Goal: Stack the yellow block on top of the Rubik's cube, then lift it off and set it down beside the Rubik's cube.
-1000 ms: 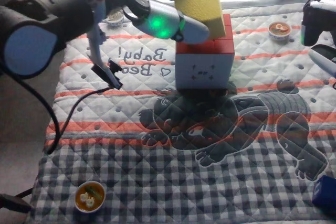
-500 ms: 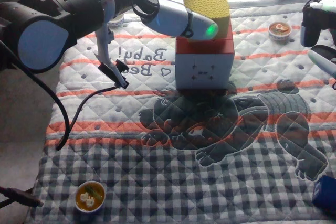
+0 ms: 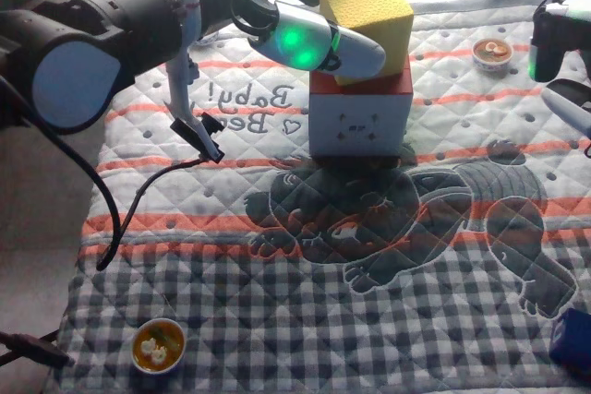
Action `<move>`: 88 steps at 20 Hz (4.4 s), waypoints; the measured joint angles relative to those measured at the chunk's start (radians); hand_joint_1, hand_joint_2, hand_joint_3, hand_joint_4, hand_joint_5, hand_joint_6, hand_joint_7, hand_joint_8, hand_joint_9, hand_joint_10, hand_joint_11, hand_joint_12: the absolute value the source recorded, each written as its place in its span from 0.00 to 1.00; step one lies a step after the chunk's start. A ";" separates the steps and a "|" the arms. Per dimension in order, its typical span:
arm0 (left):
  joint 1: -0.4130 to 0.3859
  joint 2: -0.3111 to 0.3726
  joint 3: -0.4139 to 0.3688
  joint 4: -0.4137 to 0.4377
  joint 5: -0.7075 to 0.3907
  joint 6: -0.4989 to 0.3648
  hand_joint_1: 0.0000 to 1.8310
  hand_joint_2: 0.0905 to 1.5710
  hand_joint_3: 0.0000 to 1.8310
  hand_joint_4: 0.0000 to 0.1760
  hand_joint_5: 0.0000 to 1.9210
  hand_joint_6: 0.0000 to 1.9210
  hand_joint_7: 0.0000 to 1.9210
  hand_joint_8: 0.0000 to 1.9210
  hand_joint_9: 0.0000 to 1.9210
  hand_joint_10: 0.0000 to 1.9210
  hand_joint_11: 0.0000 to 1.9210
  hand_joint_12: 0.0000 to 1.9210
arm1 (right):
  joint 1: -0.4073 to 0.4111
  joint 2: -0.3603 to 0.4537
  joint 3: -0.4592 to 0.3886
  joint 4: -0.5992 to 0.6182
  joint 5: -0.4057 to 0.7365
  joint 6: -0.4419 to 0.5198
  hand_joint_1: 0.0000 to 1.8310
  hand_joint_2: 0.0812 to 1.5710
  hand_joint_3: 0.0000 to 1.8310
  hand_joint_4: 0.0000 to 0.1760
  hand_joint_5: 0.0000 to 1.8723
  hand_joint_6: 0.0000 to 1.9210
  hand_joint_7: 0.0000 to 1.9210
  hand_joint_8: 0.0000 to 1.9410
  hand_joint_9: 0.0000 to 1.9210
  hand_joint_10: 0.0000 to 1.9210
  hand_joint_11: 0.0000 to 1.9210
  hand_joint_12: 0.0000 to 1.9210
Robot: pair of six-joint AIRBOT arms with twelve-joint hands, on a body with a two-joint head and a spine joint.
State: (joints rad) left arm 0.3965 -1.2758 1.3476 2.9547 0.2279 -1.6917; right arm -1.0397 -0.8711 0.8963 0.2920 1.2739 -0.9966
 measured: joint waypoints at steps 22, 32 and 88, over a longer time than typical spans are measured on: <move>0.283 0.382 -0.401 -0.141 0.645 0.000 0.22 0.70 0.00 0.56 0.04 0.01 0.10 0.01 0.00 0.31 0.00 0.71 | 0.274 -0.101 0.130 -0.089 -0.197 -0.001 0.28 0.50 0.00 0.00 0.07 0.01 0.10 0.00 0.02 0.15 0.00 0.47; 0.356 0.397 -0.440 -0.210 0.719 0.000 0.28 0.75 0.00 0.42 0.05 0.01 0.13 0.02 0.00 0.38 0.00 0.82 | 0.435 -0.222 0.253 -0.092 -0.364 -0.001 0.28 0.49 0.00 0.00 0.10 0.00 0.11 0.00 0.07 0.03 0.00 0.38; 0.544 0.456 -0.534 -0.341 0.954 -0.018 0.37 0.85 0.00 0.15 0.00 0.39 0.03 0.44 0.00 0.56 0.00 0.92 | -0.032 -0.040 0.006 -0.059 -0.139 0.002 0.65 0.77 0.00 0.00 0.40 0.67 0.43 0.73 0.35 0.83 0.24 1.00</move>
State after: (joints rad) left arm 0.9401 -0.8200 0.8131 2.6141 1.1824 -1.7096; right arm -1.0718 -0.9108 0.9024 0.2329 1.1351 -0.9943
